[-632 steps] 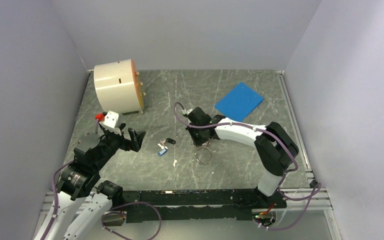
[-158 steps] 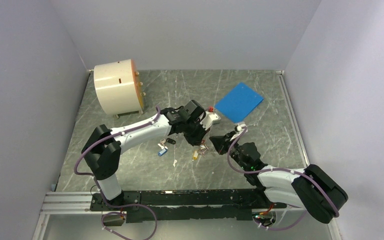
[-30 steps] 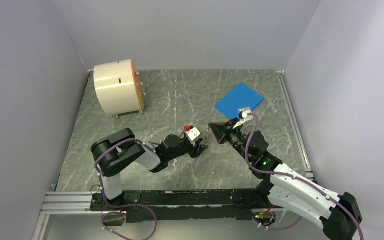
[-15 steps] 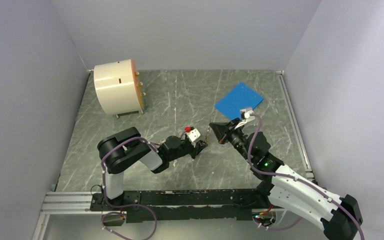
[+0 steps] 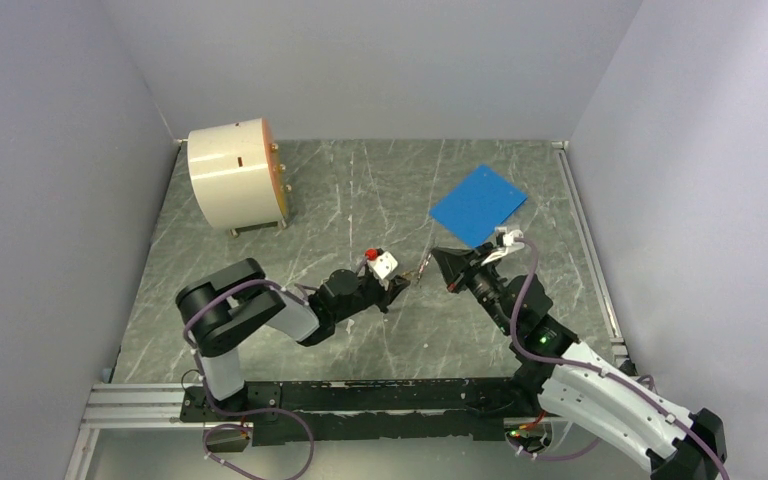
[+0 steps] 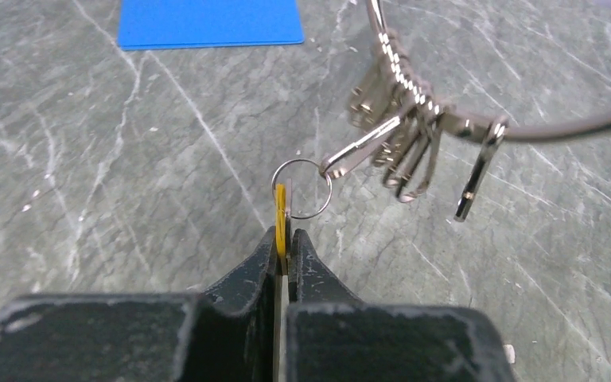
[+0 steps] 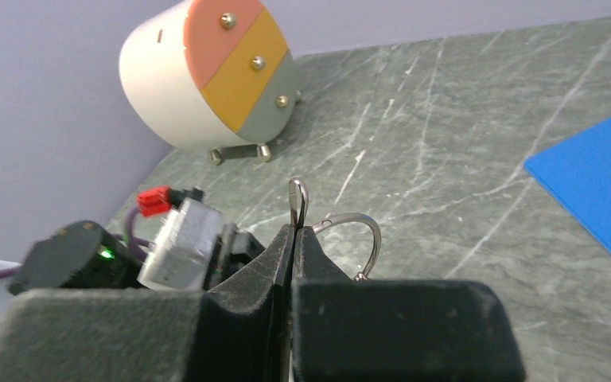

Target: Remove the keys from the keyring

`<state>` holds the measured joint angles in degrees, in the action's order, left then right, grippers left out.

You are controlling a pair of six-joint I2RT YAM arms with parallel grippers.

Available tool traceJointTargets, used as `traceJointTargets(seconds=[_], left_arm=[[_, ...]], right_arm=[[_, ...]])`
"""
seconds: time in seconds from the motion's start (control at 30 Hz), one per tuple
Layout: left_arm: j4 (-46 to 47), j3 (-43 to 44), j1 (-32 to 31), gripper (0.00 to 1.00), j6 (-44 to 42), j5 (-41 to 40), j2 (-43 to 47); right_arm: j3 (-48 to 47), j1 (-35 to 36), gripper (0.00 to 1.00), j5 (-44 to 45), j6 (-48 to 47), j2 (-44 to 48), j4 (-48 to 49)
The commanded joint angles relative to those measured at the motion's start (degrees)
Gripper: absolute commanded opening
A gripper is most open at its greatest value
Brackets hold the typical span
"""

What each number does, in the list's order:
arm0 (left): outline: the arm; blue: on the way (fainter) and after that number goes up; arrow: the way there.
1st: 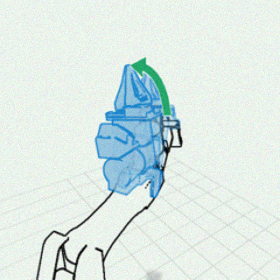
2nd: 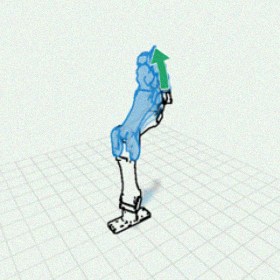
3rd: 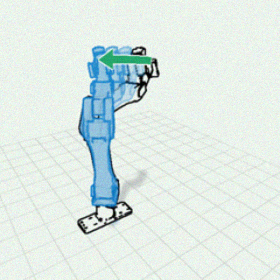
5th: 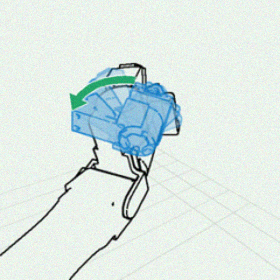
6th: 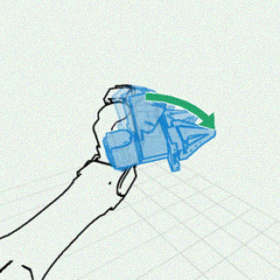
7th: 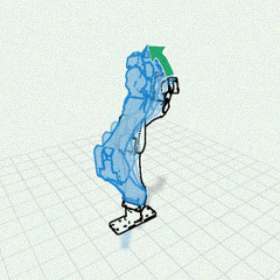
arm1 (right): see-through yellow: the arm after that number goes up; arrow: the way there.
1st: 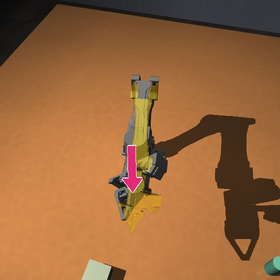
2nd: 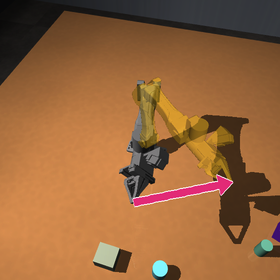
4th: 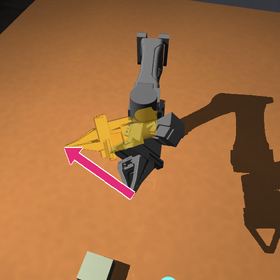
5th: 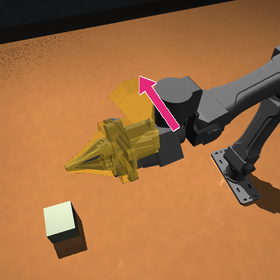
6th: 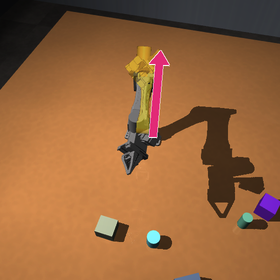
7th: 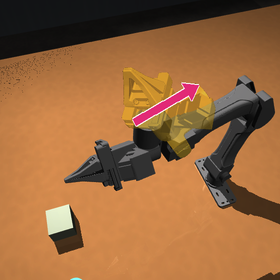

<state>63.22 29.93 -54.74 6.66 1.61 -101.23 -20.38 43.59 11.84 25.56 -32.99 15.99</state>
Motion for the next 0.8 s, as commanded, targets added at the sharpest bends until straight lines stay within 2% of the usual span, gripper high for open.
traceJointTargets(seconds=[0.0, 0.17, 0.37, 0.53, 0.77], left_arm=[[-11.55, 1.17, -0.28, 0.03, -1.64, -5.21, 6.31], [-24.32, 3.91, -0.28, 0.03, -3.31, -8.46, 12.47], [-39.63, 9.72, -0.23, 0.03, -5.89, -8.96, 16.22], [-46.32, 12.92, -0.27, 0.03, -12.18, -9.02, 18.36], [-58.11, 20.3, -0.3, 0.03, -22.53, -7.91, 21.45]], right_arm=[[2.97, 0.19, 0.01, 2.99, -0.84, 2.19, -1.56], [6.9, 0.25, 0.08, 4.29, -0.14, 4.85, -3.07], [8.97, 0.22, 0.3, 3.58, -2.73, 7.28, -3.76], [9.66, 0.18, 0.46, -0.56, -8.39, 9.21, -2.15], [8.87, -0.06, 0.56, -9.21, -12.35, 7.77, 0.97]])
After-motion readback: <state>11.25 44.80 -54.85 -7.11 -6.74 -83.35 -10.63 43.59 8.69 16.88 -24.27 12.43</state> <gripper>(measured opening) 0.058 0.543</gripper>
